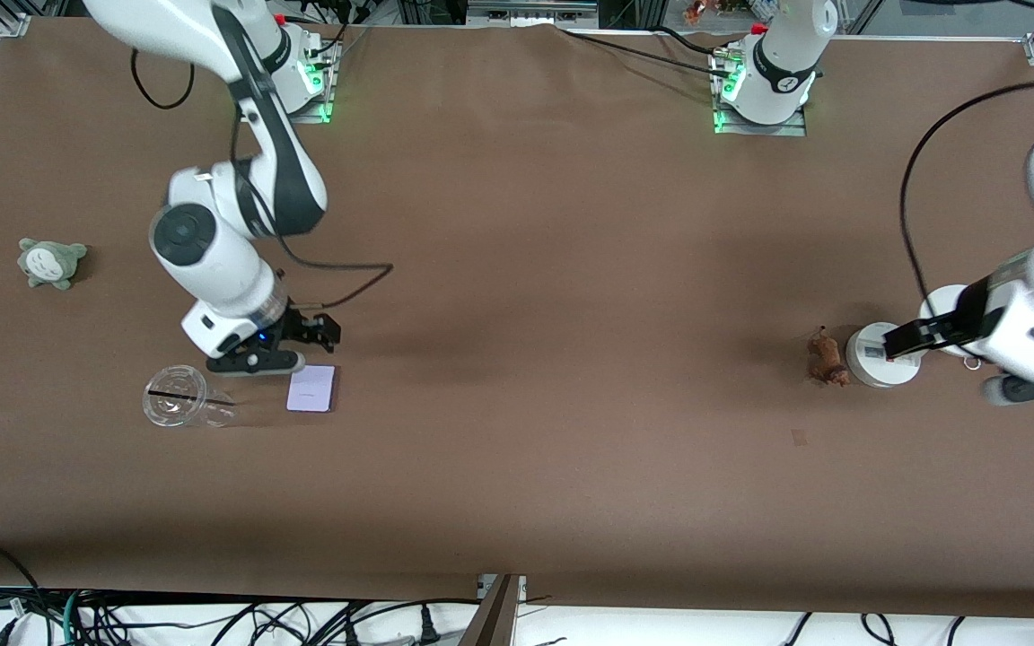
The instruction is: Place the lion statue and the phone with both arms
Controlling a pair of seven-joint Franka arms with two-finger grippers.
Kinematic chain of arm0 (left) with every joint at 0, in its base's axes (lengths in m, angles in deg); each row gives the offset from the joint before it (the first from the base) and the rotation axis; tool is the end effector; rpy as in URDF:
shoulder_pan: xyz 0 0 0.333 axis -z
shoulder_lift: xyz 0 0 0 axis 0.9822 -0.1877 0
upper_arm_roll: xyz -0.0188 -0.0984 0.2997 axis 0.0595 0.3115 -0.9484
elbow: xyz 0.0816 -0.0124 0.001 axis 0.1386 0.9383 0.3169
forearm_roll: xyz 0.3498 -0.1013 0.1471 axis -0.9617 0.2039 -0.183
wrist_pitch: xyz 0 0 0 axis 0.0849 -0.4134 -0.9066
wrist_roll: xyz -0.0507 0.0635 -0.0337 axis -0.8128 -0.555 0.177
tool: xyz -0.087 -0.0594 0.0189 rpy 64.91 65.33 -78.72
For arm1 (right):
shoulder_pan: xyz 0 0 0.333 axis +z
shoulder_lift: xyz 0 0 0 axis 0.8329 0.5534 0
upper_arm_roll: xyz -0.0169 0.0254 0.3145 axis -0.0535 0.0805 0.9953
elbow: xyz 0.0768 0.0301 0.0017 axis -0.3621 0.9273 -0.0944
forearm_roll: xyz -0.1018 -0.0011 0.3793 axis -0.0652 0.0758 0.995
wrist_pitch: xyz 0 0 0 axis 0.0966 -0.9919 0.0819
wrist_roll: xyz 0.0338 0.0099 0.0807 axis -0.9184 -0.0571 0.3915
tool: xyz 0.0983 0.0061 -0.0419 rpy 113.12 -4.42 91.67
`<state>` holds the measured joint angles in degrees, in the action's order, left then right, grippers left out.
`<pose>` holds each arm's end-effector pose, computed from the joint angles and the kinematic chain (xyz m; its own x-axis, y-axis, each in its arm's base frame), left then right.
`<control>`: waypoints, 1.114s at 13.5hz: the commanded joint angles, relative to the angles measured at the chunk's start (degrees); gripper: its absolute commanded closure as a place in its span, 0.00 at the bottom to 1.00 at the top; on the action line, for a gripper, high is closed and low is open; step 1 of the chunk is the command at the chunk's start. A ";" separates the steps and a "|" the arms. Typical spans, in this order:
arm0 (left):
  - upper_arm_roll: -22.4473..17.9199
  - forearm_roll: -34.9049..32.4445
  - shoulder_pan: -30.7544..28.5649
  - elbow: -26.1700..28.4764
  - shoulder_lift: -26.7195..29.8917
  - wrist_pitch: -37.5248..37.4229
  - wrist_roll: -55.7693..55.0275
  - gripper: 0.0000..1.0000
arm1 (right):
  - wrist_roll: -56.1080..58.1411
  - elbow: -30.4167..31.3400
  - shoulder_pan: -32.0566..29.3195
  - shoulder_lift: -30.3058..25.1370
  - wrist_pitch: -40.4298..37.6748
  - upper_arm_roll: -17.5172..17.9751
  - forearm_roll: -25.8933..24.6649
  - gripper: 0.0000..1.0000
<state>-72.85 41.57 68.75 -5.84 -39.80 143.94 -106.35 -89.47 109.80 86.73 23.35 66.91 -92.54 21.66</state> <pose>0.6648 -0.0082 0.5420 0.9755 0.2200 -0.0091 0.2196 -0.9751 -0.0301 0.6003 0.1788 0.3488 0.9957 0.0575 0.0726 0.0589 -0.9981 -0.0177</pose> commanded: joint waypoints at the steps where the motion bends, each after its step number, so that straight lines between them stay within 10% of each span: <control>1: 0.52 0.98 -0.37 -4.97 -1.19 -3.78 0.60 0.00 | 0.41 1.93 -0.19 -11.79 -11.95 -0.18 0.22 0.01; 7: -0.01 2.74 0.15 -2.73 3.97 -9.76 0.77 0.00 | 3.73 -2.36 -0.28 -26.58 -31.41 -5.45 -7.96 0.00; 15: -10.20 6.87 8.77 16.44 16.65 -1.17 1.65 0.00 | 4.63 -18.63 -0.37 -19.30 -39.86 -6.61 -6.91 0.00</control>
<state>-80.76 47.12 75.88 2.70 -28.36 138.88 -106.17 -85.61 95.78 86.47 0.20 29.03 -99.18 14.22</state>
